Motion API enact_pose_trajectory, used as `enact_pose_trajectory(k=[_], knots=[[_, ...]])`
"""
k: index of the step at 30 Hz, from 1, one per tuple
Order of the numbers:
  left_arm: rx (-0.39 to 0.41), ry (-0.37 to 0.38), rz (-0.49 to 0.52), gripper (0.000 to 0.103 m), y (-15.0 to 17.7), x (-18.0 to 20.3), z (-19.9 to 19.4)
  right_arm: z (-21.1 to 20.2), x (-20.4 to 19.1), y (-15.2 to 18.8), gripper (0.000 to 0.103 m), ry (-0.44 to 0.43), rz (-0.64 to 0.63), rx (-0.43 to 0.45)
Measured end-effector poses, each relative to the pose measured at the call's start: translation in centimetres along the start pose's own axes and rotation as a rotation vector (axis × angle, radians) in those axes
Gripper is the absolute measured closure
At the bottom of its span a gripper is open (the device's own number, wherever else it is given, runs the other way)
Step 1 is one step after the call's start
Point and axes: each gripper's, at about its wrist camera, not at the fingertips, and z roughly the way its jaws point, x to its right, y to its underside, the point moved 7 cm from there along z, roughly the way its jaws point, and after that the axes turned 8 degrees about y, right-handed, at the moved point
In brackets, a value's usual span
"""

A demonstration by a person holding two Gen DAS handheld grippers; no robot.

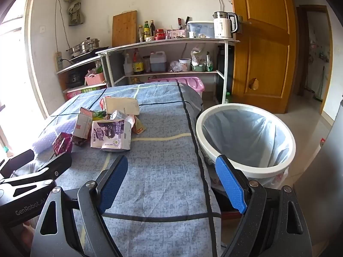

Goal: Collect trash

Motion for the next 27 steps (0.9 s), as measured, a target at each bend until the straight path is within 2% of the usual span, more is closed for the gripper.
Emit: enact_pose_trajectory(k=[27], knots=[[-0.005, -0.001, 0.002, 0.003, 0.05, 0.20, 0.10, -0.15, 0.22, -0.18, 0.019, -0.003, 0.010, 0.000]])
